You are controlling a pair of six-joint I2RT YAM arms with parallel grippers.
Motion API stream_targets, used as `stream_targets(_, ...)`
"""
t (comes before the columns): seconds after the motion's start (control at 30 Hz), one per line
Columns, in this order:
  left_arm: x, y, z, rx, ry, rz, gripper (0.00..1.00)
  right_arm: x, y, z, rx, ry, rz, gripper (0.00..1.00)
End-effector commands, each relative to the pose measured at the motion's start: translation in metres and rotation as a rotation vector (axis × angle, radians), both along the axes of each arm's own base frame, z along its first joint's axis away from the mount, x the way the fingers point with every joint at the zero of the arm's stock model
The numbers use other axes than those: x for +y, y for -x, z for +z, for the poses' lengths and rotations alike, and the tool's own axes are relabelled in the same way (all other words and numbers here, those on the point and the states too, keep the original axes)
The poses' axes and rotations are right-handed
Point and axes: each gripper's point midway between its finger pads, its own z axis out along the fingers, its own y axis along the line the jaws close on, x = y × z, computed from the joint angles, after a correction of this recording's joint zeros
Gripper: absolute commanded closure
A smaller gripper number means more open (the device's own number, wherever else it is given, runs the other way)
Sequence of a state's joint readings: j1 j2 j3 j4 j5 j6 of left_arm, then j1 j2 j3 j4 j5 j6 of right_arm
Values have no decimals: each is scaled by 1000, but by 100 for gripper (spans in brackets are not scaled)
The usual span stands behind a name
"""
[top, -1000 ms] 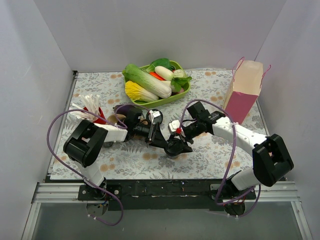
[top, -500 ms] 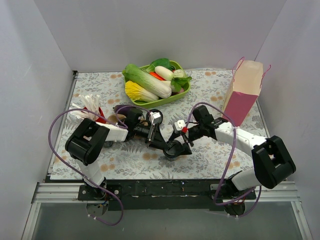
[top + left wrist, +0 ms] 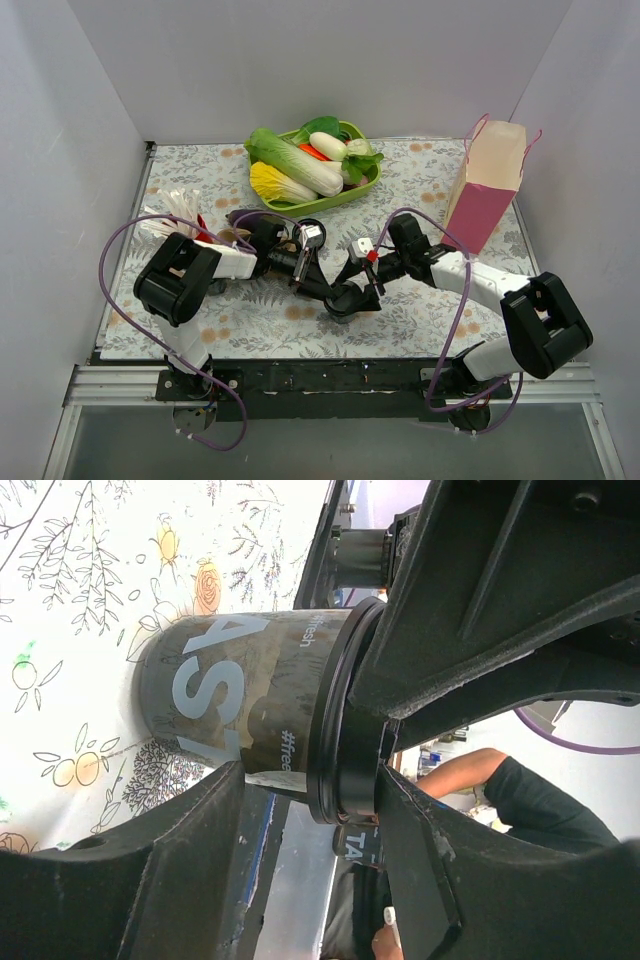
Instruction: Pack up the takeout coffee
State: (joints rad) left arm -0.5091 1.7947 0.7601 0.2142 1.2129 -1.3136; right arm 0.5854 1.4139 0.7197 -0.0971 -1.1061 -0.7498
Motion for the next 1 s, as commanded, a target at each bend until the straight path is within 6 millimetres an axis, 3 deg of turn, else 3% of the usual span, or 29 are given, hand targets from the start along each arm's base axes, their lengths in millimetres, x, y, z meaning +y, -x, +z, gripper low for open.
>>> stream_targets(0.0, -4, -18, -8, -91, -52, 62, 47, -17, 26, -36, 170, 157, -38, 16)
stream_targets(0.33, -7, -21, 19, -142, 4, 52, 45, -16, 1, -29, 14, 168, -62, 15)
stream_targets(0.57, -7, -20, 35, -166, 37, 46, 42, -16, 5, -25, 30, 168, -35, 14)
stream_targets(0.6, -7, -19, 35, -165, 35, 47, 41, -17, 7, -24, 35, 170, -31, 13)
stream_targets(0.63, -7, -18, 36, -167, 35, 47, 2, -17, 7, -24, 37, 171, -28, 12)
stream_targets(0.73, -5, -17, 34, -166, 28, 46, 2, -17, 6, -21, 34, 172, -32, 6)
stream_targets(0.97, -5, -19, 33, -176, 20, 53, 2, -15, 4, -10, 33, 162, -30, 2)
